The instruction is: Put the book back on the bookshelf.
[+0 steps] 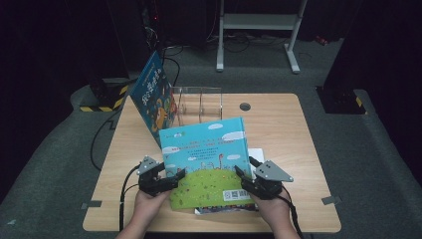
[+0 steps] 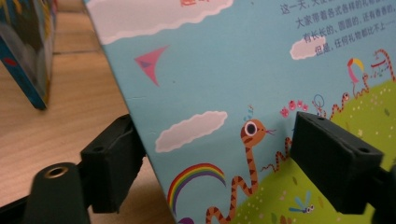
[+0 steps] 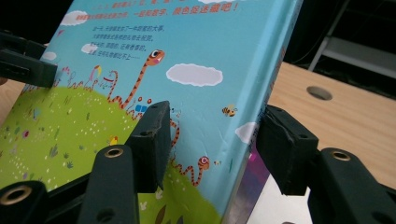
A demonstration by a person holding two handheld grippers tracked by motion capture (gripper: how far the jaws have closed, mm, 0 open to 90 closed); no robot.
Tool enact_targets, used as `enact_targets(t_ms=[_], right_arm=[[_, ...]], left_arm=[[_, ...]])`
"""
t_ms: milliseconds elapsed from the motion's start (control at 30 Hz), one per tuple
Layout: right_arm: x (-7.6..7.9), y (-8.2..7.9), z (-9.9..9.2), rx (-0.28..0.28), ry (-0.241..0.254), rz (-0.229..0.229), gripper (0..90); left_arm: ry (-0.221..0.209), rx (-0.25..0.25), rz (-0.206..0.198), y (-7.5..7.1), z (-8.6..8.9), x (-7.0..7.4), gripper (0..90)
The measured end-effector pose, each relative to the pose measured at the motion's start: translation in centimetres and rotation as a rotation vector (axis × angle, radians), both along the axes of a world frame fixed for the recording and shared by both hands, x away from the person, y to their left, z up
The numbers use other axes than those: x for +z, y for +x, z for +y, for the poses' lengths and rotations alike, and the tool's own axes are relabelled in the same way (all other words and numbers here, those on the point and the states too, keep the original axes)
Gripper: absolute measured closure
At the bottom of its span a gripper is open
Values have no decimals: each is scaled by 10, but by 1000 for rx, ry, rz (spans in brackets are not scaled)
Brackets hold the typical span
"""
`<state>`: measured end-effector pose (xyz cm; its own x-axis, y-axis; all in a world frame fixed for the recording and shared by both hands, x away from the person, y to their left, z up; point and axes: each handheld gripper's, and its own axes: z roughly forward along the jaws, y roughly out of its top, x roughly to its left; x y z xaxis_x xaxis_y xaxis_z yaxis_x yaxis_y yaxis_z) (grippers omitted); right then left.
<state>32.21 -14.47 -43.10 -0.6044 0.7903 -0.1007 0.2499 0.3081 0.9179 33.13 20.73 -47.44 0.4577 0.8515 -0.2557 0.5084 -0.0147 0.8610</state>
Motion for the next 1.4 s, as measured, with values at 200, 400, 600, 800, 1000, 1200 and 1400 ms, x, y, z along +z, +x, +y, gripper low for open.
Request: enact_targets(t_ms=[200,400,600,800,1000,1200,1400], right_arm=[[6,0,4,-15,3,-32,489],[12,2,5,-27,11,-53,508],[17,2,5,-39,20,-75,520],[21,2,5,-47,27,-108,529],[26,3,7,-58,33,-129,533],[27,4,7,-65,34,-147,534],[27,4,8,-73,35,-166,536]], left_arm=[[10,32,-42,-2,1,8,239],[6,52,-81,-4,1,11,276],[0,66,-110,-4,0,15,313],[10,86,-154,-6,-2,18,337],[18,111,-212,-8,-5,19,347],[11,129,-250,-10,-7,20,353],[16,137,-278,-11,-8,21,356]])
